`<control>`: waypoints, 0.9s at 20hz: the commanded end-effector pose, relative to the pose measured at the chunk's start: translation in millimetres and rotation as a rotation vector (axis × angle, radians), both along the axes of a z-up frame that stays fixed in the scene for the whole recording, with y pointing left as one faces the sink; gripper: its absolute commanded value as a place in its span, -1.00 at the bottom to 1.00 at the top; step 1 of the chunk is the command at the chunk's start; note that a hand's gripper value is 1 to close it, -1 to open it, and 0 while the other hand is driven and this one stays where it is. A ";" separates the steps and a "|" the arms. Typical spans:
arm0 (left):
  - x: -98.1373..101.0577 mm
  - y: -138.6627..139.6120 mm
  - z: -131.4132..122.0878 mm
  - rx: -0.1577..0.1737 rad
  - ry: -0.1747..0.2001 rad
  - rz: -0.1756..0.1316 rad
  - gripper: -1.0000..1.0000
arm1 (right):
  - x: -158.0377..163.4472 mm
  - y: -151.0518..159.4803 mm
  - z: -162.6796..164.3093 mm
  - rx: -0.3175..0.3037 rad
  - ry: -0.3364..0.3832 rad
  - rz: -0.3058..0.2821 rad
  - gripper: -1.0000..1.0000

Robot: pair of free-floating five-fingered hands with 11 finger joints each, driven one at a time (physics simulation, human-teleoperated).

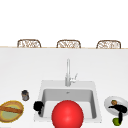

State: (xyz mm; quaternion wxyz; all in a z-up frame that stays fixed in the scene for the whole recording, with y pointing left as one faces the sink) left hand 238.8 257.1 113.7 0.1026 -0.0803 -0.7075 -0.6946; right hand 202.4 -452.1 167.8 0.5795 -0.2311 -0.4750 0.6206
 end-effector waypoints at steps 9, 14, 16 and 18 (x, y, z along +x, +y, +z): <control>0.0 0.0 0.0 0.000 0.000 0.000 0.00 | 1.9 51.0 32.9 -0.050 0.020 -0.115 -1.00; 0.0 0.0 0.0 0.000 0.000 0.000 0.00 | 8.3 75.3 40.1 -0.085 0.003 -0.137 -1.00; 0.0 0.0 0.0 0.000 0.000 0.000 0.00 | 5.5 86.1 38.9 -0.100 0.004 -0.141 -1.00; 0.0 0.0 0.0 0.000 0.000 0.000 0.00 | 6.2 98.3 37.8 -0.105 0.013 -0.147 -1.00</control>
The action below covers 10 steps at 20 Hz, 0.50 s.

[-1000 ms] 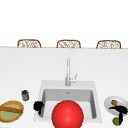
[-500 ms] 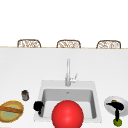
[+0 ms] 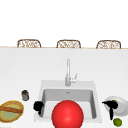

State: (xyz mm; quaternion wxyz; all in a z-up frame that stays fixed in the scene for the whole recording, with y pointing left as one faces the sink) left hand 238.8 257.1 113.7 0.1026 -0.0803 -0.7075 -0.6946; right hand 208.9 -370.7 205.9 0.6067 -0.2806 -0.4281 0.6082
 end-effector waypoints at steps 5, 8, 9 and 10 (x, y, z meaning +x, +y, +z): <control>0.0 0.0 0.0 0.000 0.000 0.000 0.00 | 0.3 49.3 -2.9 -0.069 0.001 -0.028 -1.00; 0.0 0.0 0.0 0.000 0.000 0.000 0.00 | 1.1 69.1 -11.1 -0.125 -0.014 -0.028 -1.00; 0.0 0.0 0.0 0.000 0.000 0.000 0.00 | 1.3 75.3 -13.1 -0.137 -0.024 -0.029 -1.00; 0.0 0.0 0.0 0.000 0.000 0.000 0.00 | 2.3 80.9 -13.5 -0.153 -0.038 -0.029 -1.00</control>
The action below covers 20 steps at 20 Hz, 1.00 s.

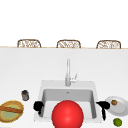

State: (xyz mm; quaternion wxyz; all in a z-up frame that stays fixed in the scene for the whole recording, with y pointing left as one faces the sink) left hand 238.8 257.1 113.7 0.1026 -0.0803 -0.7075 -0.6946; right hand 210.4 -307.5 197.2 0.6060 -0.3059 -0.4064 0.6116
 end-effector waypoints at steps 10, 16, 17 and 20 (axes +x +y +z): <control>0.0 0.0 0.0 0.000 0.000 0.000 0.00 | 0.8 56.9 -23.7 -0.198 -0.037 -0.001 -1.00; 0.0 0.0 0.0 0.000 0.000 0.000 0.00 | 2.1 67.0 -36.5 -0.173 -0.025 -0.001 -1.00; 0.0 0.0 0.0 0.000 0.000 0.000 0.00 | 3.4 66.6 -33.9 -0.132 -0.024 -0.002 -1.00; -1.9 0.9 0.2 -0.008 0.008 0.012 -1.00 | 1.3 67.8 -34.6 -0.128 -0.028 0.005 0.00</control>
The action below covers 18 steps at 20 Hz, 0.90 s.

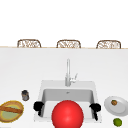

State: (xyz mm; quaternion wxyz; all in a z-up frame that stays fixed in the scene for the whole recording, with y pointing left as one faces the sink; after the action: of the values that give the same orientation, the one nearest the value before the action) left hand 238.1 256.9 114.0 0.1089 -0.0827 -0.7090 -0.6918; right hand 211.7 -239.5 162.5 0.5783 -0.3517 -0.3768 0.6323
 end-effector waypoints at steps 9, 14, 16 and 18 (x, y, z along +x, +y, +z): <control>6.0 22.6 32.7 0.008 0.102 0.009 -1.00 | -0.2 0.2 -0.4 0.007 -0.008 -0.006 0.00; 18.8 39.8 46.7 -0.019 0.161 -0.007 -1.00 | -0.2 0.2 -0.5 0.009 -0.010 -0.008 0.00; 30.7 42.9 45.6 0.002 0.177 -0.034 -1.00 | -0.2 0.2 -0.6 0.010 -0.011 -0.008 0.00; 38.0 46.8 52.5 -0.001 0.200 -0.034 -1.00 | -0.2 0.2 -0.6 0.010 -0.011 -0.009 0.00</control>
State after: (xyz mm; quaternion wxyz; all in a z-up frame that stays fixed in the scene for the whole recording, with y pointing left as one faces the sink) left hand 264.6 298.0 159.8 0.1447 -0.1290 -0.6974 -0.6899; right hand 211.6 -239.3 161.9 0.5809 -0.3539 -0.3818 0.6257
